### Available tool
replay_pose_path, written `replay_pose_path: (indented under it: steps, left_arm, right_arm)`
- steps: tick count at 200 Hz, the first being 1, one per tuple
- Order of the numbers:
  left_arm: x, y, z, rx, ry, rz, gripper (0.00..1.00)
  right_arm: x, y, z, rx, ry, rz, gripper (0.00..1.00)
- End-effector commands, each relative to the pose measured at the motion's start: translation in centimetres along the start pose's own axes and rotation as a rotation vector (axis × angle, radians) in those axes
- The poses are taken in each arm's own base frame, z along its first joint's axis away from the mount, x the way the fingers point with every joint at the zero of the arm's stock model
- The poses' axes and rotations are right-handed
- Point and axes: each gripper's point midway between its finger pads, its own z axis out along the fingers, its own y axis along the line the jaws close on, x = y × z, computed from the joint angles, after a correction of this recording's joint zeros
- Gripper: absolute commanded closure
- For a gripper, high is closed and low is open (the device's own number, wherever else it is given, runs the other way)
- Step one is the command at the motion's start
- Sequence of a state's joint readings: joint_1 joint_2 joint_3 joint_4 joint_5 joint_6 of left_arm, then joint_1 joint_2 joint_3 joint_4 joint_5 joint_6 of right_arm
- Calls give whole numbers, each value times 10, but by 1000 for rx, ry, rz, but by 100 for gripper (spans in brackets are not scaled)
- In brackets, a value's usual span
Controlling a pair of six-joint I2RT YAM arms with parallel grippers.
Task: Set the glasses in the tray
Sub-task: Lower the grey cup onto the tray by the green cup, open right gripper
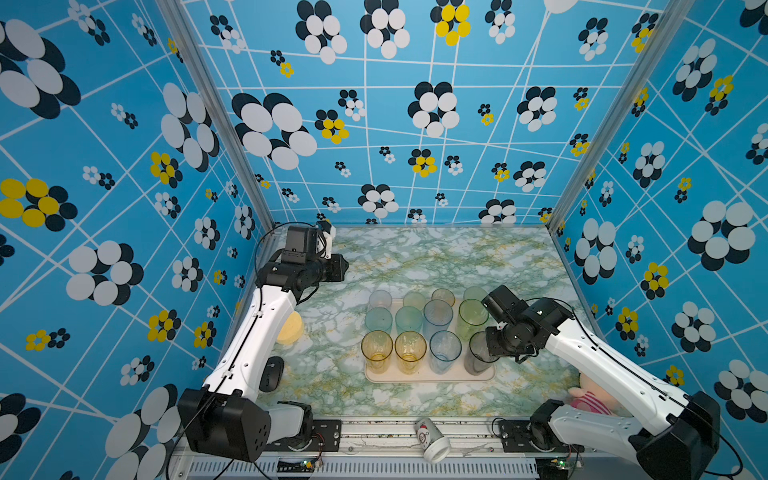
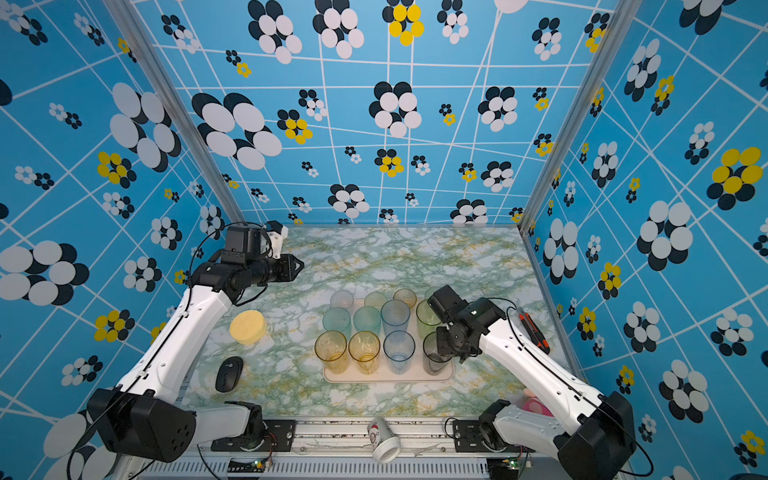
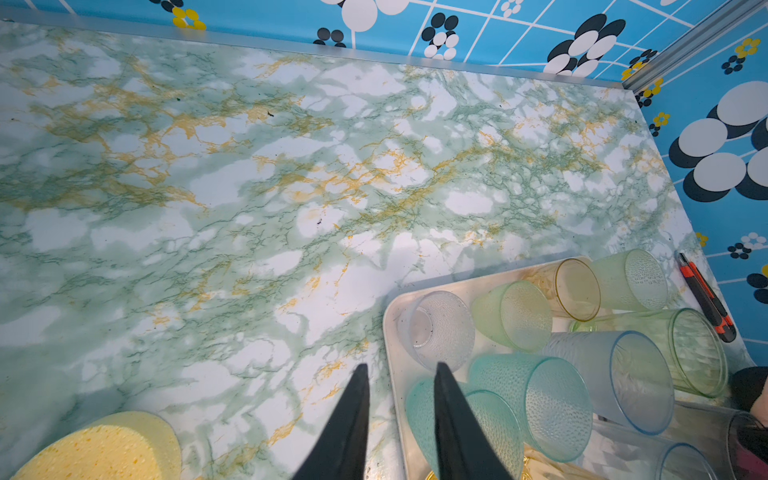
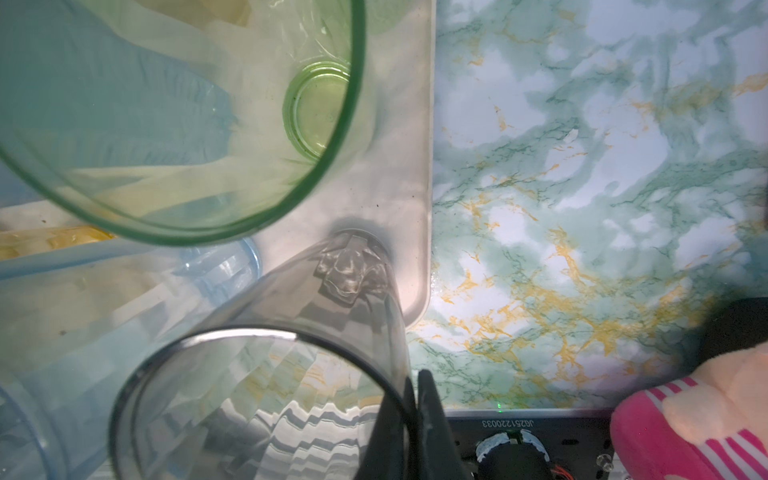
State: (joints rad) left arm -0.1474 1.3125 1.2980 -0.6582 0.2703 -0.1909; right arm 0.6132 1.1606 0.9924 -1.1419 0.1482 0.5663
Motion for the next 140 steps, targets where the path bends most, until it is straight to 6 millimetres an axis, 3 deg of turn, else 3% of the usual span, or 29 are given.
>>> replay_pose_path:
  steps: [1, 140]
  left_arm:
    - [3, 4, 6, 3, 12, 2, 71]
    - [5, 3, 6, 10, 18, 0, 71]
  right_arm:
    - [0, 1, 2, 3, -3, 16, 98]
    - [0, 1, 0, 3, -3, 15, 93]
